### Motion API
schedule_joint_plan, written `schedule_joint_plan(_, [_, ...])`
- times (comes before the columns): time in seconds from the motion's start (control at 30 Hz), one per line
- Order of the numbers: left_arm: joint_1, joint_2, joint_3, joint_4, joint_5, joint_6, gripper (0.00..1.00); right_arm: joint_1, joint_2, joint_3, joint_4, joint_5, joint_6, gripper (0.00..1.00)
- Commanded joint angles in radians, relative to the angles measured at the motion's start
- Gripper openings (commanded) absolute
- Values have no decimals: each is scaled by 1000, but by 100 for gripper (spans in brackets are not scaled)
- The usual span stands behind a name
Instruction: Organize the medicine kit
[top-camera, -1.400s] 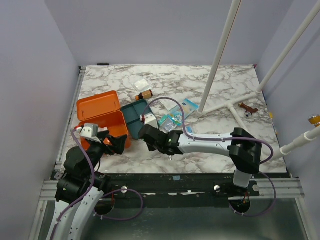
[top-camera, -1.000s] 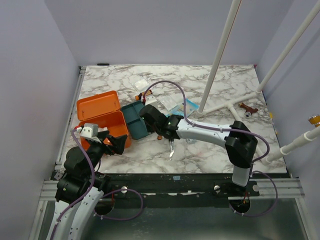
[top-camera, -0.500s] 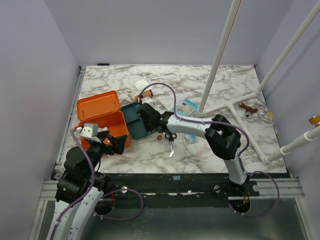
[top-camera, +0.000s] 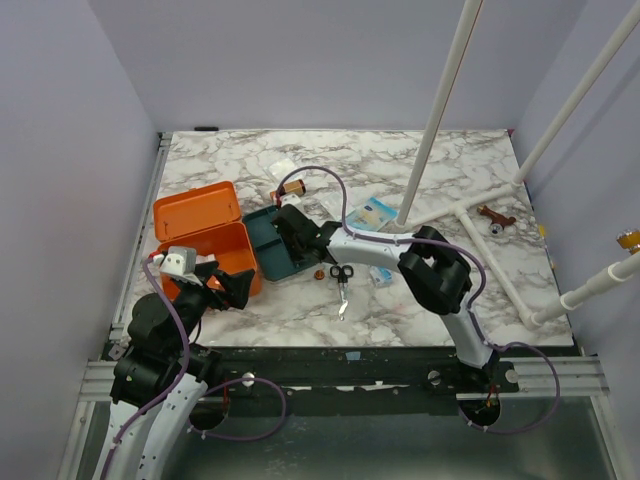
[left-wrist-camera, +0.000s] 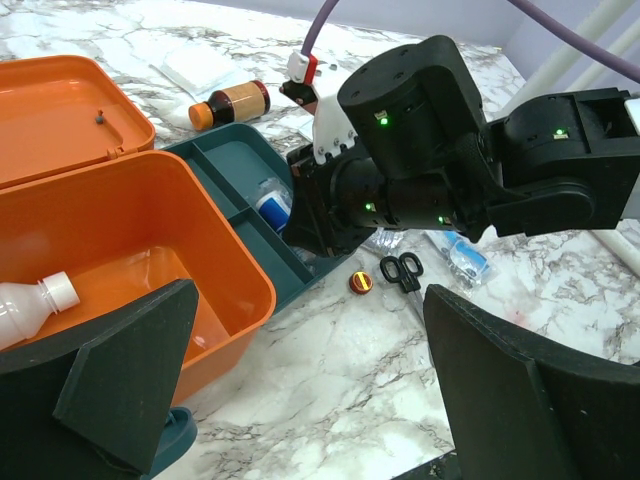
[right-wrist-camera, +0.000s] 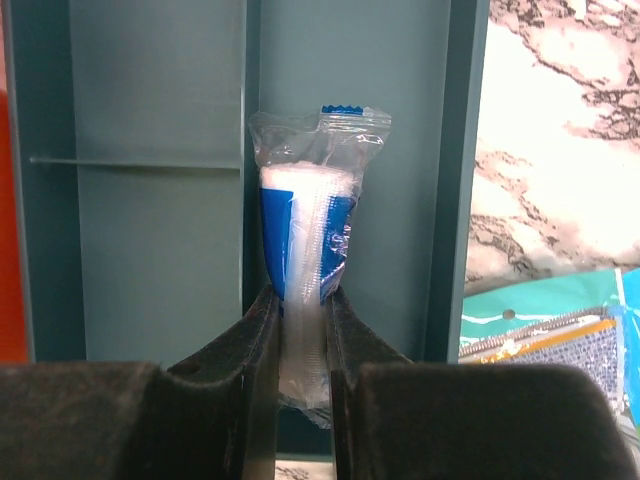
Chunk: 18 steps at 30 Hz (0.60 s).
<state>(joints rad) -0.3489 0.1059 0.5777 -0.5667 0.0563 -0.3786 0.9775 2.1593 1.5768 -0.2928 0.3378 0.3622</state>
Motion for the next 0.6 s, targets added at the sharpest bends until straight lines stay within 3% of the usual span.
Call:
schedule_joint_plan(0.0, [4, 7, 17, 8, 4, -2, 98, -26, 52, 48, -4, -32, -21, 9])
schedule_joint_plan(0.2, [4, 7, 17, 8, 4, -1, 98, -44, 83, 84, -22, -62, -23, 12])
schedule_joint_plan(0.43, [4, 8, 17, 8, 4, 0, 98, -44, 54, 60, -31, -64, -9, 36])
schedule_joint_plan(0.57, [4, 11, 16, 8, 5, 1, 99, -44, 2, 48, -31, -62, -3, 45])
